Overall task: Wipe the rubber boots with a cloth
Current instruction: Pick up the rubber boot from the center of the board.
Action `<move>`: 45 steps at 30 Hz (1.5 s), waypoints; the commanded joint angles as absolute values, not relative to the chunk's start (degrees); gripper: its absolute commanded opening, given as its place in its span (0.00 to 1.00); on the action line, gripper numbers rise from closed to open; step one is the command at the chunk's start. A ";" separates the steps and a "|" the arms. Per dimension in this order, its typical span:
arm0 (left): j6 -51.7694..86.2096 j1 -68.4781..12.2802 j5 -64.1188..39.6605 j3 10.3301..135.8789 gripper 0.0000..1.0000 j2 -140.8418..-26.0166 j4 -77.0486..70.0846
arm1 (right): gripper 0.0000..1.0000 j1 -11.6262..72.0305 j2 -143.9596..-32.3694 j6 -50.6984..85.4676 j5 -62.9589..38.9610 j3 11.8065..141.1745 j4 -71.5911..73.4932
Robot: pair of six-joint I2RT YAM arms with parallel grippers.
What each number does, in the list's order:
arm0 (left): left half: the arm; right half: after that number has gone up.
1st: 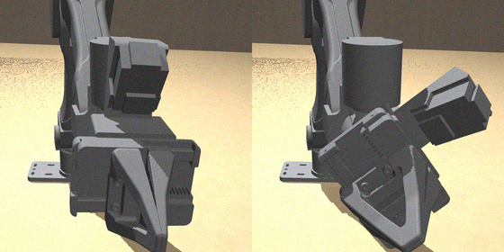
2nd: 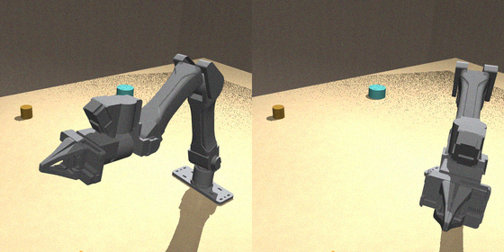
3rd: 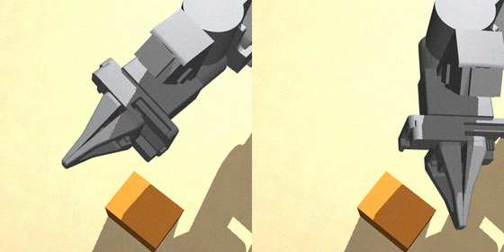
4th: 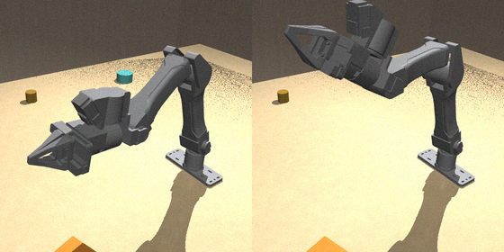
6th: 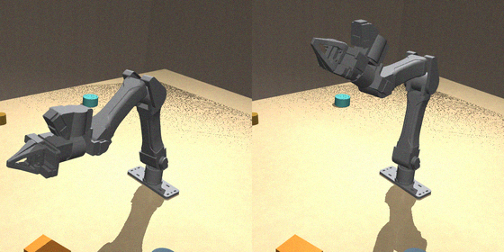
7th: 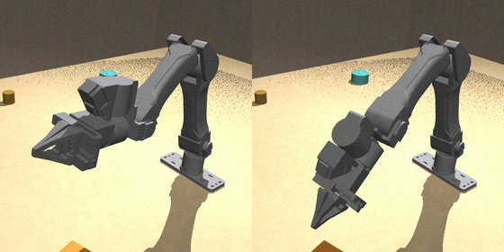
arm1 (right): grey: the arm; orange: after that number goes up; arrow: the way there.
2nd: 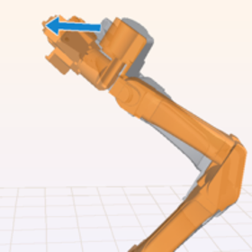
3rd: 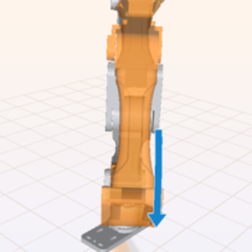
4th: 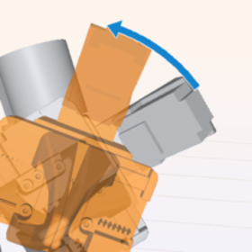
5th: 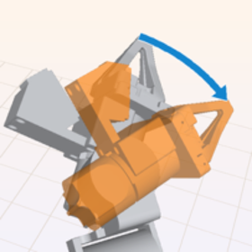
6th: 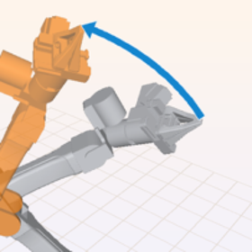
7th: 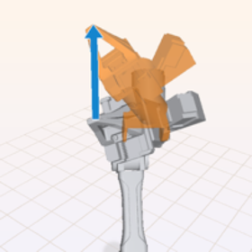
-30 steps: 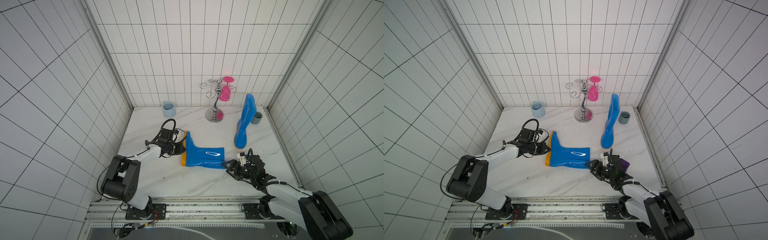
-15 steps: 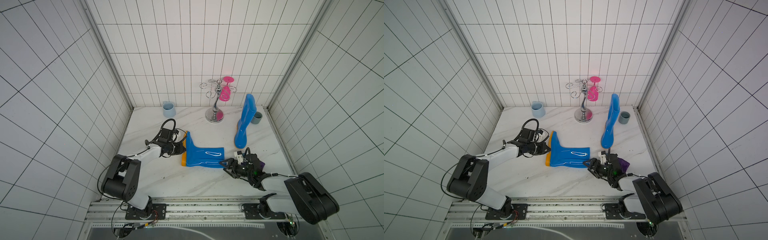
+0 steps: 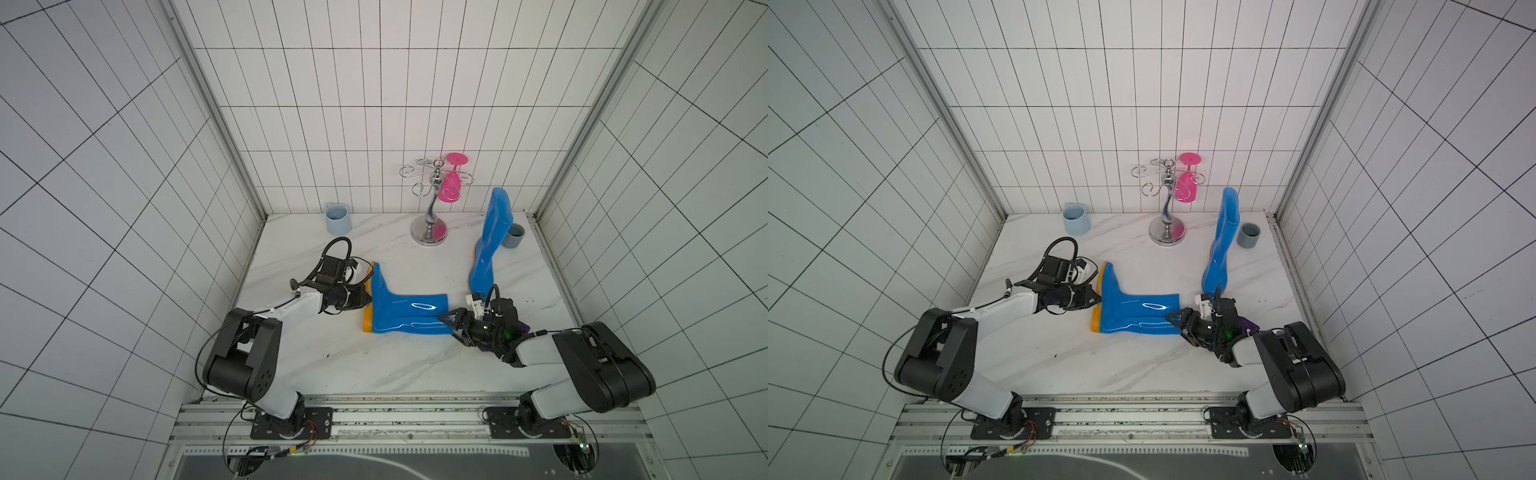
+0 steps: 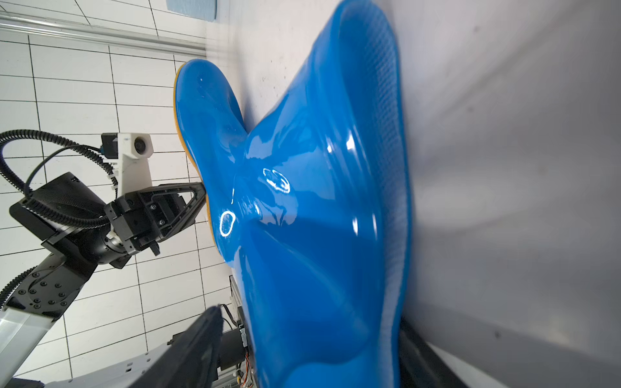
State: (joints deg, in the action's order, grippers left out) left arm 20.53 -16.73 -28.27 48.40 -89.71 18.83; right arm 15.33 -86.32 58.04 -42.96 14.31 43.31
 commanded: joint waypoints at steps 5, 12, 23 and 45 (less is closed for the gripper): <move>19.16 -14.15 -13.26 46.05 0.12 -94.64 25.22 | 0.72 13.89 -93.42 52.85 -42.94 20.80 38.09; 19.07 -14.07 -13.26 46.40 0.12 -95.27 25.50 | 0.52 13.41 -98.06 51.74 -44.74 22.28 40.23; 19.41 -14.02 -13.32 46.49 0.19 -93.38 25.54 | 0.00 12.92 -88.93 42.18 -42.05 27.78 24.95; 21.77 -14.08 -19.00 45.46 0.25 -84.89 22.54 | 0.00 22.22 -87.47 5.96 -18.34 80.74 -30.23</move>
State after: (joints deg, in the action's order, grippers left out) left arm 21.23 -14.39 -20.14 46.00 -87.11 21.91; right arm 21.80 -86.46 13.78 -24.47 70.22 -22.94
